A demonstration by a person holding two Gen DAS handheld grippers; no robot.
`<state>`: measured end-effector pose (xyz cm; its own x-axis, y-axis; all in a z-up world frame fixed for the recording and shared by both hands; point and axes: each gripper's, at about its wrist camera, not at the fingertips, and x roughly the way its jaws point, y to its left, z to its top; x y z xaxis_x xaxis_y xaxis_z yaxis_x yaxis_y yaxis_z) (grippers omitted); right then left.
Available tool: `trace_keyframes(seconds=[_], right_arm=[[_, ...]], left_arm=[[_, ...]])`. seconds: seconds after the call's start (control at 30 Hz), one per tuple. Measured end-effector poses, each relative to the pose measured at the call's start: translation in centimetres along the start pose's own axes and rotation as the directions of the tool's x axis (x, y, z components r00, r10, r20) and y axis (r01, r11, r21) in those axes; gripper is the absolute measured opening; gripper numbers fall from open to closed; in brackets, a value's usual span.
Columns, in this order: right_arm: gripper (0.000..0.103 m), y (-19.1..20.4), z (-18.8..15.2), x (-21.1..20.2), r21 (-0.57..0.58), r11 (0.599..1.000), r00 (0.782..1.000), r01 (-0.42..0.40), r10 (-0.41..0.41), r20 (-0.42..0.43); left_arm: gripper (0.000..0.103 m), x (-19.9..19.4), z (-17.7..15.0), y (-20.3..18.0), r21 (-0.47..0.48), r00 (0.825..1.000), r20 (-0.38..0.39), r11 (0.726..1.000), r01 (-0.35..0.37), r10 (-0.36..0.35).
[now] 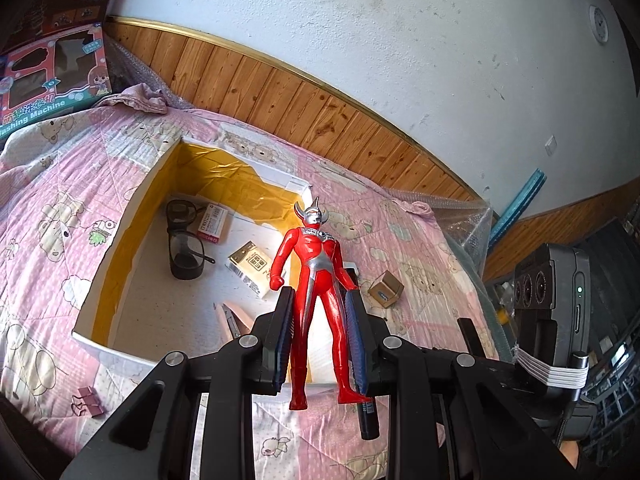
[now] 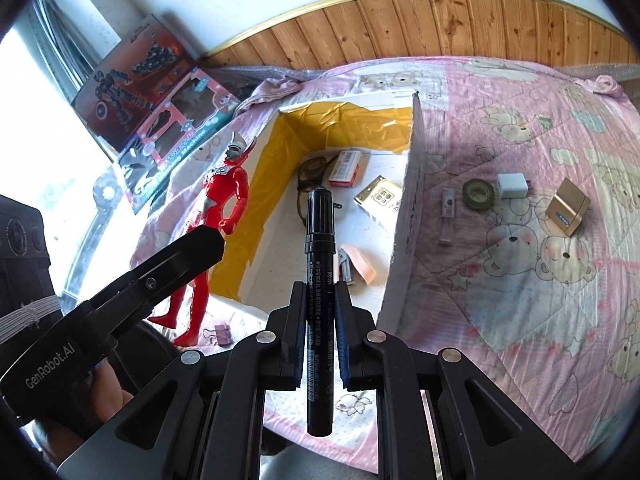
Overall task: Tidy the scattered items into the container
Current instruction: 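Lift and carry the red figure and black marker over the box with both tools, then lower the figure and marker into the box and open both tools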
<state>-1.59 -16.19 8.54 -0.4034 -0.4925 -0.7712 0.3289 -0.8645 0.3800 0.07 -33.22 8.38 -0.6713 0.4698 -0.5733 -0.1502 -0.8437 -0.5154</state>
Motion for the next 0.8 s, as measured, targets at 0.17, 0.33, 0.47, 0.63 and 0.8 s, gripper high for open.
trace_keyframes(seconds=[0.17, 0.33, 0.47, 0.63, 0.8], right_arm=[[0.014, 0.6, 0.6, 0.5, -0.01, 1.0, 1.0, -0.009, 0.009, -0.005], [0.014, 1.1, 1.3, 1.1, -0.024, 1.0, 1.0, -0.015, 0.014, -0.008], [0.014, 1.5, 2.2, 1.5, -0.036, 0.999, 1.0, -0.015, 0.015, -0.006], [0.014, 1.5, 4.0, 2.1, -0.048, 0.999, 1.0, -0.008, 0.008, -0.001], [0.014, 1.0, 6.2, 2.9, -0.058, 0.998, 1.0, 0.009, -0.009, 0.001]], left_arm=[[0.026, -0.4, 0.5, 1.4, -0.02, 1.0, 0.01, 1.0, -0.02, 0.02], [0.026, -0.6, 0.9, 2.7, -0.037, 0.999, 0.017, 0.998, -0.042, 0.043], [0.026, -0.7, 1.2, 3.7, -0.049, 0.998, 0.018, 0.997, -0.058, 0.059], [0.026, -0.4, 1.6, 4.7, -0.056, 0.997, 0.011, 0.995, -0.082, 0.083], [0.026, 0.2, 2.0, 5.6, -0.058, 0.995, 0.003, 0.993, -0.1, 0.1]])
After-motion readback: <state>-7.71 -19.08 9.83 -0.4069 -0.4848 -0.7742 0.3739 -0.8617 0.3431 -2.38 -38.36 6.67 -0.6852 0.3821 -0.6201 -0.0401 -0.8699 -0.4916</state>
